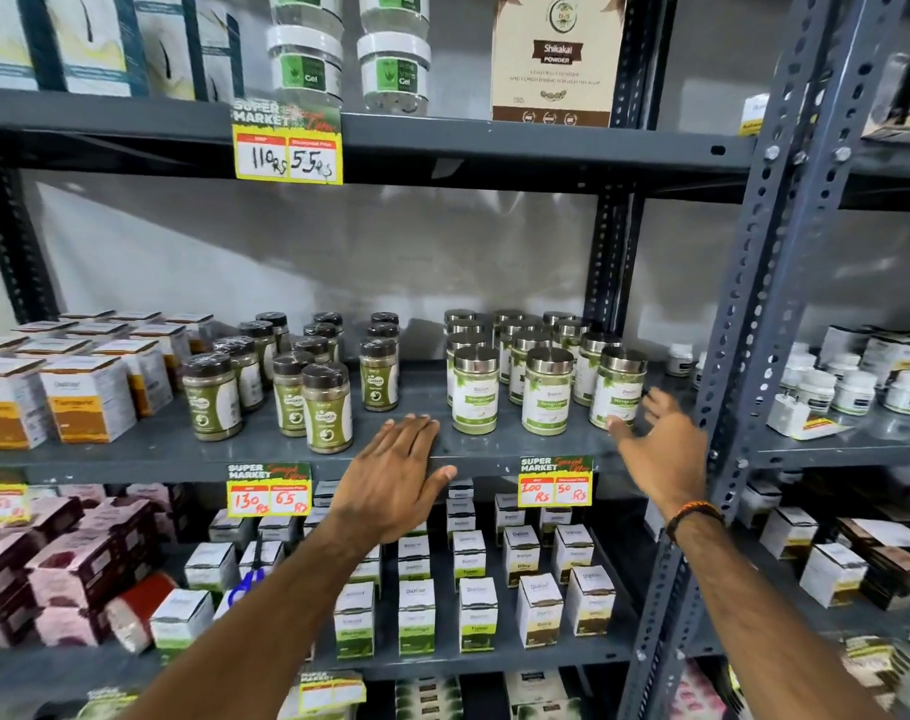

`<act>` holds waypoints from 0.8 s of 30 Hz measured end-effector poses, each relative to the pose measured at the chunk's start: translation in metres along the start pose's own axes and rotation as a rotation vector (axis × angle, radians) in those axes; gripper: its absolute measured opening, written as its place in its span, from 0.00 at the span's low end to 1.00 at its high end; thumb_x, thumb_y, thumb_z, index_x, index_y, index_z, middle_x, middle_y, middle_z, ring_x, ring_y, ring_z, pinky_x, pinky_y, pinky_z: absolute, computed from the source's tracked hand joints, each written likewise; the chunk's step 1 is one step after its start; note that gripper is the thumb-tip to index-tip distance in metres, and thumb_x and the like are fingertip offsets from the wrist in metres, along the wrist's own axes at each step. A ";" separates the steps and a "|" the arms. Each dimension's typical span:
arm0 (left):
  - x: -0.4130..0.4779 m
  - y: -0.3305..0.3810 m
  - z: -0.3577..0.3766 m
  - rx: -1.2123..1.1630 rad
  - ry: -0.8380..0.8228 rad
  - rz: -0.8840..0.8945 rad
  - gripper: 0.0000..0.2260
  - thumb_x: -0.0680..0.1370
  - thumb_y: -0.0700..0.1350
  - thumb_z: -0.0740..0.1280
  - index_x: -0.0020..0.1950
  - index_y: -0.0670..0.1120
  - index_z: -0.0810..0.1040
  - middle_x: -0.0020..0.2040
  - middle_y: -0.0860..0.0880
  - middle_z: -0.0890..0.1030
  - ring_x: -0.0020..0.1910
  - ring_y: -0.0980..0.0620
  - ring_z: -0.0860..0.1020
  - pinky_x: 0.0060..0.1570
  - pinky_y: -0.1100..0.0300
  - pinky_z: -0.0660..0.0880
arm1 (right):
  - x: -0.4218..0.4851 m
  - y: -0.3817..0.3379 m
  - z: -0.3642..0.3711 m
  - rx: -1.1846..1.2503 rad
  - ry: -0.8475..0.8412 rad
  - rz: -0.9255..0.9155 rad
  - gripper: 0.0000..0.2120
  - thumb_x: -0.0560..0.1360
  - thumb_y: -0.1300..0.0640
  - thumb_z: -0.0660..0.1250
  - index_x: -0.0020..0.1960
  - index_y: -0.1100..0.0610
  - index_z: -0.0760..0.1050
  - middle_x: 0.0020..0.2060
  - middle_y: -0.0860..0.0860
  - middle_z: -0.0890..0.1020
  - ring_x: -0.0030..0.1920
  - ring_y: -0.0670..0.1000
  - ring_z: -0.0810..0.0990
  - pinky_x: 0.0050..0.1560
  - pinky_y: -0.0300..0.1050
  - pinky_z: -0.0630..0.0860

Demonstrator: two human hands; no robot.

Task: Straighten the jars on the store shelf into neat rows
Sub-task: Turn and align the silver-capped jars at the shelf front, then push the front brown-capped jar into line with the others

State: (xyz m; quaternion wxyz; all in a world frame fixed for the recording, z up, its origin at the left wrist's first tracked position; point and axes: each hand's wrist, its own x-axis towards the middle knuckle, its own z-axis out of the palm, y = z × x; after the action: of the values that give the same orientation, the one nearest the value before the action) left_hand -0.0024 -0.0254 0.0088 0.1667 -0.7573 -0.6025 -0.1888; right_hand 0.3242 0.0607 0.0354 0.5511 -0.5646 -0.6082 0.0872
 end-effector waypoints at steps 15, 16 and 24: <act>-0.113 -0.172 -0.110 0.101 0.218 -0.212 0.31 0.83 0.65 0.52 0.77 0.44 0.65 0.76 0.43 0.70 0.76 0.44 0.65 0.71 0.44 0.70 | -0.092 -0.178 0.121 0.383 -0.277 -0.332 0.29 0.73 0.46 0.76 0.70 0.55 0.74 0.62 0.49 0.82 0.56 0.44 0.82 0.56 0.43 0.81; -0.118 -0.185 -0.110 0.090 0.197 -0.244 0.32 0.82 0.66 0.51 0.77 0.44 0.65 0.76 0.44 0.70 0.75 0.44 0.66 0.68 0.43 0.73 | -0.095 -0.182 0.131 0.379 -0.292 -0.323 0.31 0.73 0.45 0.77 0.71 0.55 0.73 0.63 0.49 0.81 0.57 0.45 0.82 0.56 0.44 0.81; -0.123 -0.260 -0.082 0.035 -0.023 -0.374 0.43 0.76 0.76 0.43 0.81 0.47 0.55 0.81 0.43 0.63 0.76 0.42 0.66 0.67 0.38 0.73 | -0.101 -0.184 0.188 0.160 -0.389 -0.261 0.53 0.61 0.26 0.74 0.76 0.52 0.64 0.71 0.50 0.73 0.64 0.50 0.77 0.62 0.50 0.76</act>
State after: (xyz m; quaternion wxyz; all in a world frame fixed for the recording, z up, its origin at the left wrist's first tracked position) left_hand -0.2878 -0.1125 0.0267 0.1350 -0.6311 -0.7380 -0.1972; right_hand 0.0458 0.0148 0.0410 0.4732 -0.4082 -0.7618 0.1705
